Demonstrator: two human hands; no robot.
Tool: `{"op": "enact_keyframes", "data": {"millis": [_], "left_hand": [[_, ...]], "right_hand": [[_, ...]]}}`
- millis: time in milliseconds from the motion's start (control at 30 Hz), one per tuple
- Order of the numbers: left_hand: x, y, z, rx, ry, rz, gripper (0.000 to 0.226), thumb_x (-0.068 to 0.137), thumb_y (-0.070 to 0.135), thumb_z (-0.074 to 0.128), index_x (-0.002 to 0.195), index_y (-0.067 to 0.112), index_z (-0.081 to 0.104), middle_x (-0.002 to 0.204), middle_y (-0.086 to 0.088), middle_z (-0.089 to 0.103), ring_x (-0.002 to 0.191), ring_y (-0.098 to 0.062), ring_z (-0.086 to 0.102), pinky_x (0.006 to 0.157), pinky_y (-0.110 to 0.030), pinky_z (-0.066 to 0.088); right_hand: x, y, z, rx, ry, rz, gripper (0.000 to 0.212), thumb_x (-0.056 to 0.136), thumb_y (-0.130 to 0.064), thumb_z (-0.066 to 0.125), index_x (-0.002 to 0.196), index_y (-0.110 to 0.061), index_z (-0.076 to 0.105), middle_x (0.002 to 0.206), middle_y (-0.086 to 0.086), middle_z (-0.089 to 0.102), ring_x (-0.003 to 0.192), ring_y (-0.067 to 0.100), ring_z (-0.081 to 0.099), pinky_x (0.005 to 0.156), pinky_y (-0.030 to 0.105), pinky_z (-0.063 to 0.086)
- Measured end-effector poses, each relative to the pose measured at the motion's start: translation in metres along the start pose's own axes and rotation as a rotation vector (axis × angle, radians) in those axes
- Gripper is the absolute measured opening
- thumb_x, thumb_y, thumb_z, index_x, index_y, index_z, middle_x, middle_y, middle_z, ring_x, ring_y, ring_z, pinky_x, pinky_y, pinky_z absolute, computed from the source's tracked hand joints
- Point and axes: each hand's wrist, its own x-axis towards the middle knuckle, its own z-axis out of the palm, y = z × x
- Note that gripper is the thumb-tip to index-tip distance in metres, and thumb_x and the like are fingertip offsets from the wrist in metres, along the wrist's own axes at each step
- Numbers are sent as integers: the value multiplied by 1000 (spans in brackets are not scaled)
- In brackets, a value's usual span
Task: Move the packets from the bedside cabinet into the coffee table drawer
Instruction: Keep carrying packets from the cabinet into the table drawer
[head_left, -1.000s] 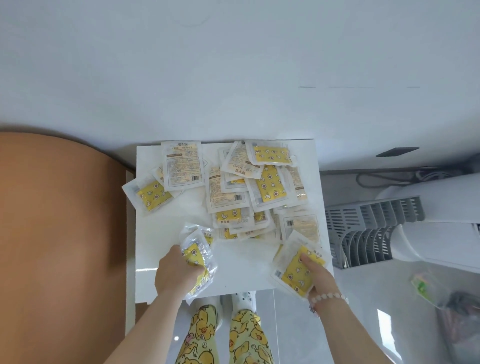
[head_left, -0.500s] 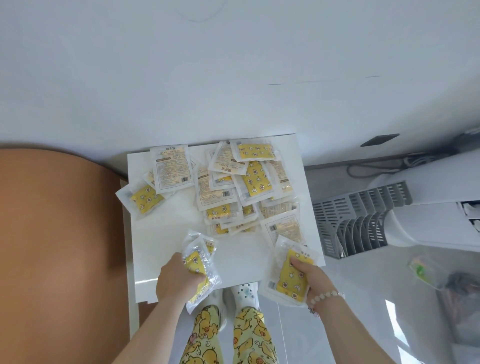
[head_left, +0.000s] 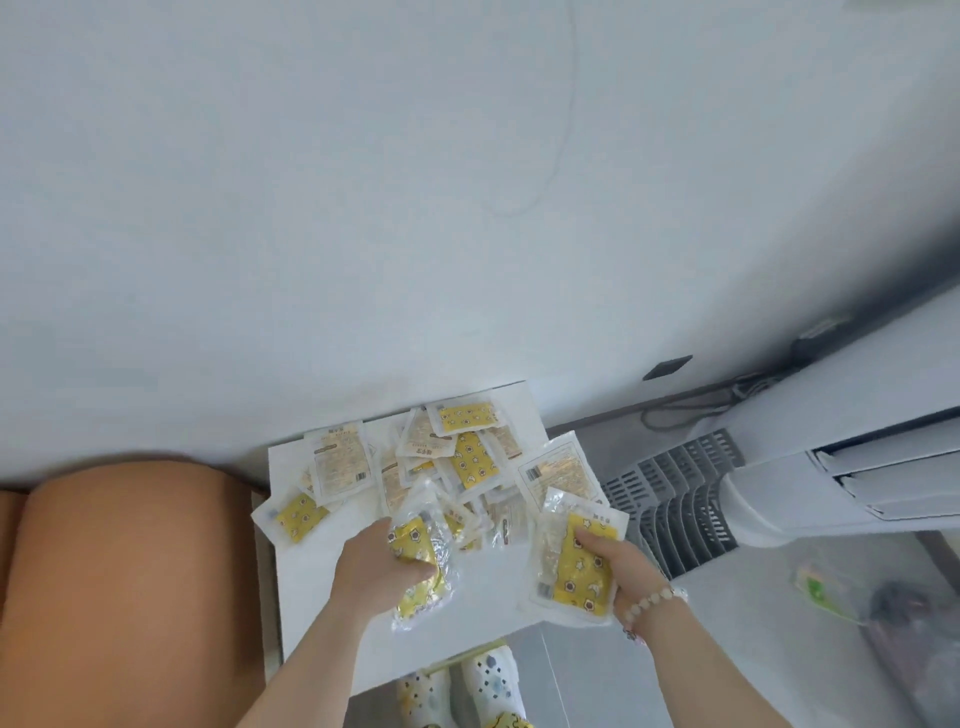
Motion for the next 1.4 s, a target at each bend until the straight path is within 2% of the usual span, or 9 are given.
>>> {"op": "enact_keyframes", "data": {"millis": [167, 500, 633, 700, 800, 1000, 1167, 1300, 1400], "left_hand": [[-22, 66, -26, -76, 15, 130, 22, 69, 18, 78, 88, 19, 66, 82, 3, 69, 76, -13, 63, 63, -23, 48], [-45, 154, -38, -39, -83, 308, 28, 72, 24, 79, 95, 17, 64, 89, 4, 67, 72, -4, 59, 47, -14, 37], [-47, 174, -38, -28, -154, 336, 58, 61, 34, 85, 110, 16, 62, 105, -1, 67, 93, -18, 64, 69, -26, 50], [-50, 182, -37, -14, -178, 357, 77, 52, 43, 86, 118, 15, 58, 114, -2, 64, 104, -22, 61, 84, -34, 52], [-56, 193, -33, 23, -211, 425, 94, 36, 55, 81, 119, 16, 59, 114, -1, 65, 105, -23, 62, 92, -40, 51], [-88, 202, -11, 30, -323, 506, 44, 67, 25, 84, 104, 12, 62, 103, -3, 68, 96, -21, 64, 81, -29, 48], [-117, 207, 22, 90, -441, 583, 36, 69, 21, 83, 99, 14, 62, 99, -2, 68, 92, -20, 64, 73, -26, 49], [-152, 210, 56, 147, -570, 651, 27, 72, 12, 81, 89, 17, 60, 87, 2, 65, 73, -10, 62, 58, -18, 46], [-181, 211, 86, 219, -645, 689, 39, 66, 13, 84, 100, 11, 65, 95, -1, 70, 81, -16, 67, 72, -29, 55]], "right_hand": [[-48, -43, -8, 25, 23, -89, 25, 86, -13, 66, 107, 0, 63, 96, 20, 70, 90, 35, 67, 83, 49, 53], [-103, -60, -31, 177, 138, -176, 47, 81, -18, 73, 123, -4, 55, 110, 17, 67, 98, 35, 66, 84, 50, 54], [-109, -54, -40, 227, 192, -201, 61, 73, -22, 79, 126, -6, 53, 109, 15, 68, 94, 34, 68, 84, 53, 54], [-122, -51, -39, 252, 207, -234, 54, 77, -22, 76, 123, -5, 55, 107, 15, 69, 94, 33, 68, 84, 50, 55], [-144, -48, -40, 320, 238, -283, 42, 82, -20, 71, 118, -5, 56, 110, 15, 68, 95, 31, 67, 82, 45, 55], [-176, -17, -58, 452, 310, -301, 30, 86, -18, 68, 112, -7, 59, 102, 12, 69, 81, 27, 67, 73, 38, 56], [-195, 20, -82, 555, 397, -323, 41, 83, -20, 71, 120, -8, 57, 105, 11, 70, 93, 29, 69, 79, 43, 57], [-213, 60, -109, 670, 466, -349, 49, 80, -21, 73, 124, -9, 54, 105, 11, 71, 91, 28, 70, 78, 43, 58], [-230, 100, -133, 773, 532, -376, 51, 78, -21, 74, 124, -9, 54, 106, 11, 70, 92, 29, 70, 83, 46, 56]]}}
